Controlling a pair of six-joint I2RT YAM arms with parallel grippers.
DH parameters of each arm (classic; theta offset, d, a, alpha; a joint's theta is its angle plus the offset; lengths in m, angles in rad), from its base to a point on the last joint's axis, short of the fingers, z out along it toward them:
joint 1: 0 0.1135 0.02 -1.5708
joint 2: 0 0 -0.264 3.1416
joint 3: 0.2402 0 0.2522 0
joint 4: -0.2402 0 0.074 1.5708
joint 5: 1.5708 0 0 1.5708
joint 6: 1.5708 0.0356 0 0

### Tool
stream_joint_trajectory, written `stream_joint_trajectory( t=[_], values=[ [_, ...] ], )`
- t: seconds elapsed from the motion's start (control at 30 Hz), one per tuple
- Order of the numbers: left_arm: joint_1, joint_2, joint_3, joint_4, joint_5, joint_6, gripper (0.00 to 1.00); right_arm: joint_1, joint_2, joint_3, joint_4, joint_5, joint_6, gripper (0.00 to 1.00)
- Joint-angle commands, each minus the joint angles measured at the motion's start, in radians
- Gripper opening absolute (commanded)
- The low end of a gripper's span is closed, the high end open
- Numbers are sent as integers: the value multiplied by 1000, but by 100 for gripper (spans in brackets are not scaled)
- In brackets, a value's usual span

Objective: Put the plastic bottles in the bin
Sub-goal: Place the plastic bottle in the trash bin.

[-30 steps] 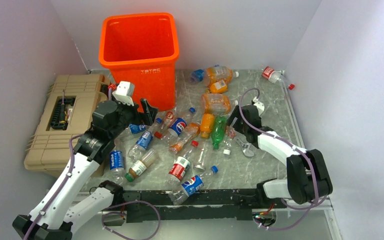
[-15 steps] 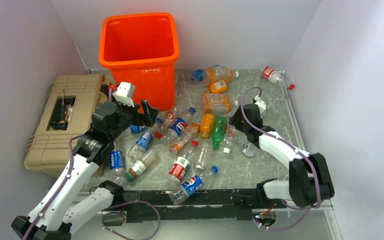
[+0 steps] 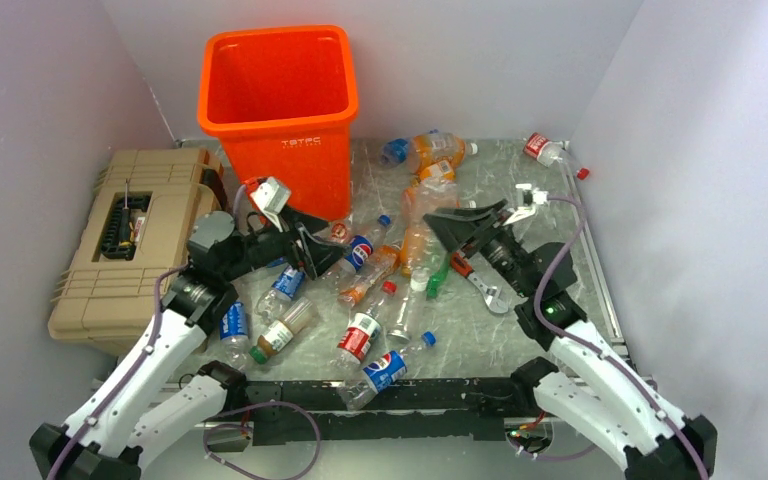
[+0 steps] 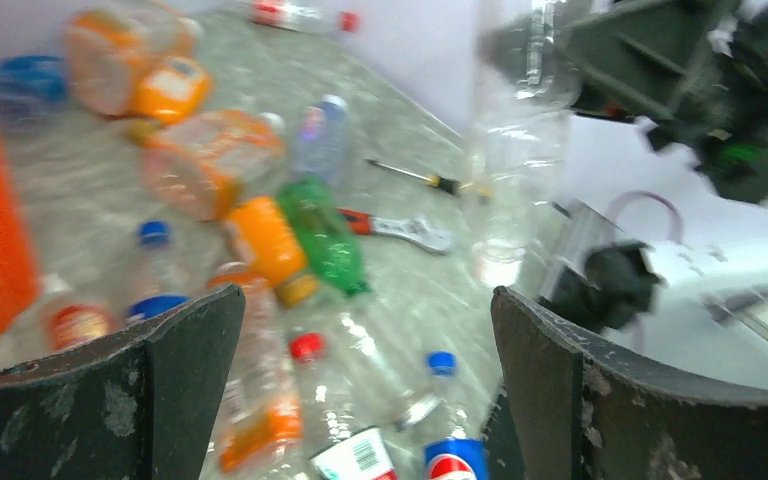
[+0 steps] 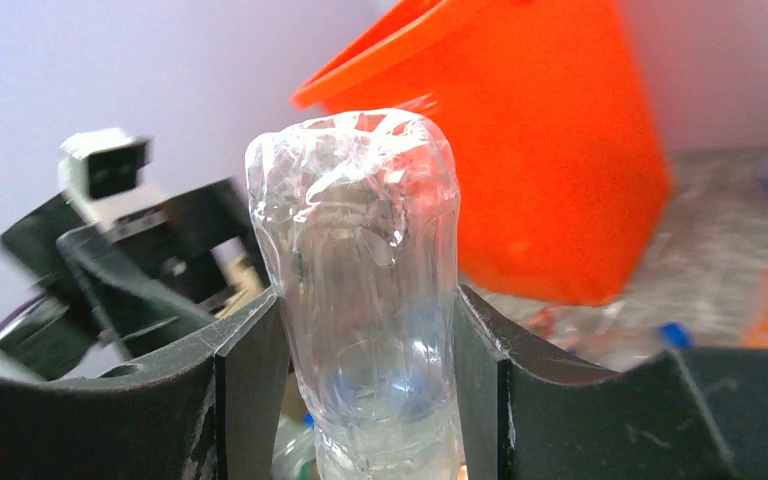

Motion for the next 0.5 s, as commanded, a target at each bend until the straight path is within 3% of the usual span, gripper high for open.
stream_joint_trajectory(
  t=[0.0,0.1,0.27,0.33,0.47],
  values=[
    [-4,56,-31,273,386,-124,100,95,93,28,278,-210,61,38],
    [-4,73,-78,414,455,-207,100,176,135,38,373,-197,57,38],
    [-12,67,-222,803,449,-363,99,282,226,24,605,-165,85,37],
    [-25,75,-234,830,459,-380,99,325,271,35,644,-156,78,36],
    [-63,91,-201,734,488,-323,100,374,327,52,691,-115,72,36]
  ],
)
